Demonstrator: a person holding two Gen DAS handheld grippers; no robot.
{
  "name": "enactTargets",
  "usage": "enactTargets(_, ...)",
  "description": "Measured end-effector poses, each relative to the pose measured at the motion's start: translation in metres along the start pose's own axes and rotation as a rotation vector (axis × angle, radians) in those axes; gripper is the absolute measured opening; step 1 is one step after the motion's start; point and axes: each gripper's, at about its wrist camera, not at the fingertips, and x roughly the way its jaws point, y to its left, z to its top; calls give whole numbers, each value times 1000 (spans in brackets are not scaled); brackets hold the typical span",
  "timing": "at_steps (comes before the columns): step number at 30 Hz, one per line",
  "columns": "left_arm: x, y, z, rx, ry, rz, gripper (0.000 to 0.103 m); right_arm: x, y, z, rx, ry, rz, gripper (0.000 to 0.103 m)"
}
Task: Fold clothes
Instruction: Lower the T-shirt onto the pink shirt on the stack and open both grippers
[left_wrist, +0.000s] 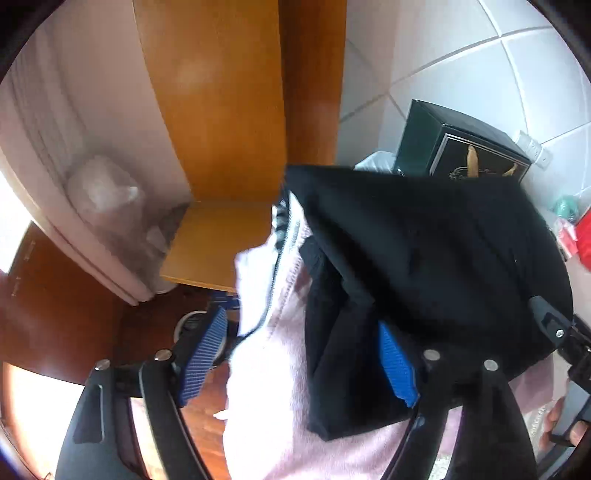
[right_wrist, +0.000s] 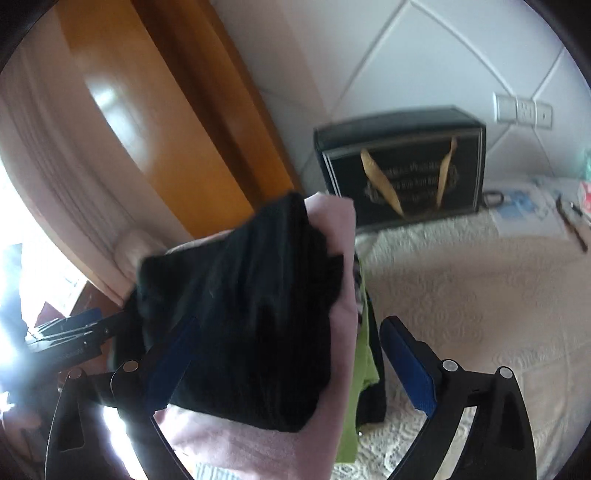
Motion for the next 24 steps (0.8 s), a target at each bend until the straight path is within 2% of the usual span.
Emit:
enactTargets(3,-17,-5,-4,20,-55,1,92,-1,-2,-3,21,-6,11,102)
enactTargets(4,-27,-8,-6,21,-85,-4,102,-7,1,0,14,-13,7,102)
enactTargets(6,-48,-13,-11,19,-143,-22,103,-26,10,3,-23,-46,1,102)
enactTargets(9,-78,-20,-21,-7,-193,-93,103,-64,25,-4,-102,-99,4,102)
enactTargets(13,-96,-36,-40,-23,-198,-205,103,-102,42,-18,-185,-127,-50,102)
enactTargets(15,-99,-43,-47,-36,-194,-269,103,-113,44,-25,-209,-140,-78,102)
enactTargets(17,-97,-50,-45,-37,-180,-301,103,-118,42,-30,-215,-137,-90,102)
enactTargets(19,-93,-56,-45,-30,-191,-271,103,-118,40,-32,-213,-119,-80,102)
enactTargets(24,-91,-81,-60,48,-189,-114,103,-117,35,-43,-207,-74,-72,102)
